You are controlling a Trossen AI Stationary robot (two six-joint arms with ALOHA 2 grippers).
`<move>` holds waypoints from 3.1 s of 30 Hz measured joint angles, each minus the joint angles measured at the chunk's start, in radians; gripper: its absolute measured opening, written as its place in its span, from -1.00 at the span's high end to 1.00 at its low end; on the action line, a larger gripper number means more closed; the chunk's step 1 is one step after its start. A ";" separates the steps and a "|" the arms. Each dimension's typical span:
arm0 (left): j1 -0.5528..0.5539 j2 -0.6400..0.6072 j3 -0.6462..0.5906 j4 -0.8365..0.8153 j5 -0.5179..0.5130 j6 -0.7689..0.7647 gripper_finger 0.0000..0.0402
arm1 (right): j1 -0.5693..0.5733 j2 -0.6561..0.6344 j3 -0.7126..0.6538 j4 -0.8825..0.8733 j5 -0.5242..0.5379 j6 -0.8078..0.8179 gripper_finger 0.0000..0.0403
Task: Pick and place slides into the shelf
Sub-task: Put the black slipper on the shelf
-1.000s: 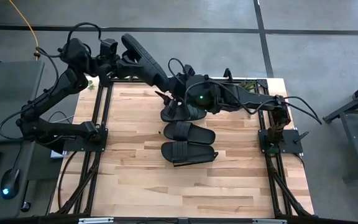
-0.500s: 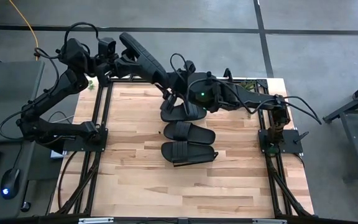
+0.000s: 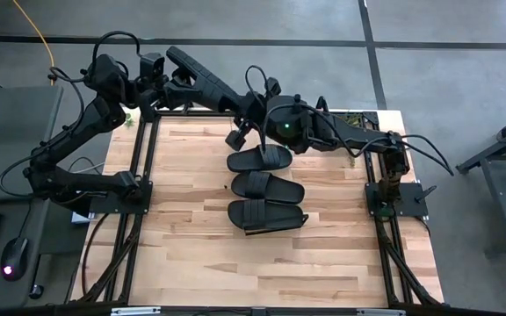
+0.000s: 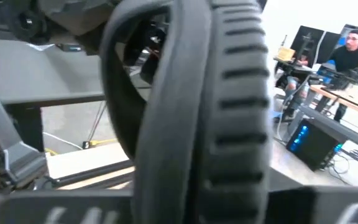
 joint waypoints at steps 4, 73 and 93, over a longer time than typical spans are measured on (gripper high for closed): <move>0.000 0.000 0.000 -0.004 0.002 0.105 0.97 | -0.001 -0.001 0.002 -0.004 0.025 0.005 0.90; 0.000 -0.035 0.001 -0.645 -0.209 0.838 0.08 | -0.675 -0.383 -1.660 1.191 -1.158 0.914 0.93; 0.000 -0.035 0.000 -0.666 -0.197 0.830 0.08 | -0.714 -0.082 -1.452 1.047 -1.301 0.852 0.93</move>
